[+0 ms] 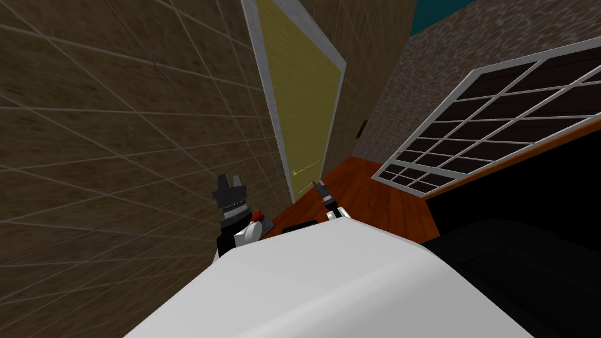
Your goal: Pull the door open
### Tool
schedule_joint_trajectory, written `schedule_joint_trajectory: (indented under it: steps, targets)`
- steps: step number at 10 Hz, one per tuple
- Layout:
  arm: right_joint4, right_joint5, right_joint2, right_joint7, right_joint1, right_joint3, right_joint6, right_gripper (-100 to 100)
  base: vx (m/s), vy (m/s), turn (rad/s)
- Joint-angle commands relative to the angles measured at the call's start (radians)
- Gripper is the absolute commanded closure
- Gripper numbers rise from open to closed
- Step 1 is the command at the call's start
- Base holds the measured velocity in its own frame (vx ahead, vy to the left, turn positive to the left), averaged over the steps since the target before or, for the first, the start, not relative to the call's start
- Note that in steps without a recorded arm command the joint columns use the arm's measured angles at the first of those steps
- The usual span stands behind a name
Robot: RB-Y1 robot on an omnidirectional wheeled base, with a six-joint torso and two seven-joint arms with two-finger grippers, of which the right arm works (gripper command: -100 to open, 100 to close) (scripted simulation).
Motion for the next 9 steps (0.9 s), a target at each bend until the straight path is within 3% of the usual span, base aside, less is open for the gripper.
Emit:
schedule_joint_trajectory:
  steps: [1, 4, 5, 9]
  targets:
    - [0.033, 0.010, 0.002, 0.023, -0.006, 0.001, -0.012, -100, 0.060, -0.031, 0.015]
    - [0.129, 0.053, -0.002, 0.100, -0.034, 0.007, -0.040, -100, 0.080, -0.014, 0.027]
    - [0.132, 0.053, -0.002, 0.100, -0.034, 0.007, -0.040, -100, 0.055, -0.022, 0.012]
    - [0.250, 0.108, -0.004, 0.197, -0.068, 0.015, -0.074, -100, 0.075, -0.018, 0.027]
